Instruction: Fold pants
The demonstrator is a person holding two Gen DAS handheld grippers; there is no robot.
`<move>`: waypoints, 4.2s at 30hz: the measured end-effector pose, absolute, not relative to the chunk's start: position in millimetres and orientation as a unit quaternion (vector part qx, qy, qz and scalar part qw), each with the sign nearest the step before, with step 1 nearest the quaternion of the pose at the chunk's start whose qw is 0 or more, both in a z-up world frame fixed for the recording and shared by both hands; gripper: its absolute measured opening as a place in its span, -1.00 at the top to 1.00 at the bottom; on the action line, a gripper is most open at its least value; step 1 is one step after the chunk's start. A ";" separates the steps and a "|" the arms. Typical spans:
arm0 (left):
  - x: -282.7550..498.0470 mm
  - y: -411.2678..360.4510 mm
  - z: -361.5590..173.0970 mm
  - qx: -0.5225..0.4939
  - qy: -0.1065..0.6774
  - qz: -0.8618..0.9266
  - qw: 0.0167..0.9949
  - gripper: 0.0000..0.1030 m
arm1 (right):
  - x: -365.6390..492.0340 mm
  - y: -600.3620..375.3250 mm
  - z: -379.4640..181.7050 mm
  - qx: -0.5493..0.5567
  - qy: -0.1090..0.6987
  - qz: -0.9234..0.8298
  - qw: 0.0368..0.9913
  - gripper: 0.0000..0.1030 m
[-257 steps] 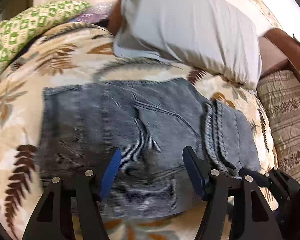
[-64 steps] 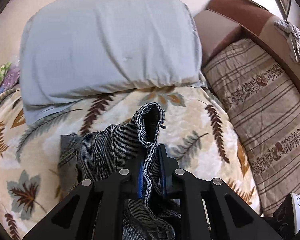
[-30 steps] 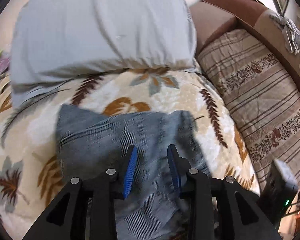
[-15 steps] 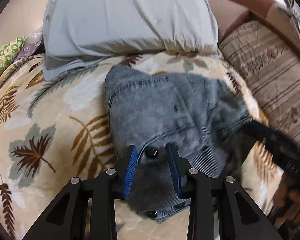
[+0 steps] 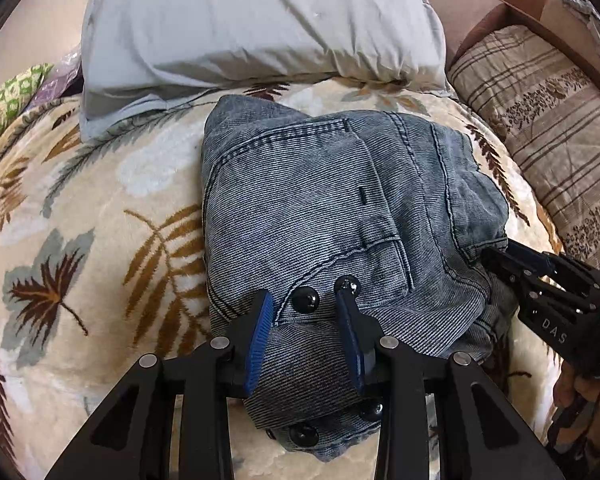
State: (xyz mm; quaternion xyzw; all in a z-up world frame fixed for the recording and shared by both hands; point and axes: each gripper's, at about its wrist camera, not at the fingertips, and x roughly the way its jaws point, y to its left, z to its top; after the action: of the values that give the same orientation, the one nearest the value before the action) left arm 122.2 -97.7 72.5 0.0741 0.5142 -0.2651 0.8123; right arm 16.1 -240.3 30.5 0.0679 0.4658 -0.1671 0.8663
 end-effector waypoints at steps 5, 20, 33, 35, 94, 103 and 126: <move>122.5 -98.2 74.3 0.081 0.512 -0.264 0.814 0.30 | 14.9 -239.5 33.6 0.069 0.465 -0.168 0.867 0.39; 109.6 -72.8 85.6 0.053 0.516 -0.250 0.817 -0.05 | 1.1 -224.5 63.3 0.079 0.439 -0.166 0.879 0.20; 100.1 -54.4 83.3 0.015 0.527 -0.246 0.813 -0.10 | -7.7 -198.3 52.5 0.057 0.464 -0.160 0.870 -0.06; 100.0 -53.0 85.7 0.015 0.527 -0.248 0.813 -0.11 | -9.2 -196.3 56.5 0.053 0.461 -0.159 0.871 -0.06; 154.8 -73.5 62.9 -0.033 0.539 -0.237 0.807 -0.39 | 19.9 -240.9 34.3 0.135 0.460 -0.145 0.866 -0.46; 160.0 -77.4 52.5 -0.041 0.544 -0.232 0.805 -0.49 | 22.8 -249.3 26.0 0.162 0.462 -0.134 0.862 -0.48; 169.1 -100.1 28.6 -0.036 0.544 -0.230 0.806 -0.51 | 44.4 -249.0 4.7 0.187 0.472 -0.120 0.853 -0.43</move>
State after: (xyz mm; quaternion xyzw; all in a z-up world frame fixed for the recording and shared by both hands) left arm 169.1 -100.1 28.6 -0.0360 0.5444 -0.2298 0.8059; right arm 44.4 -249.0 4.7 0.1868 0.4724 -0.1201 0.8529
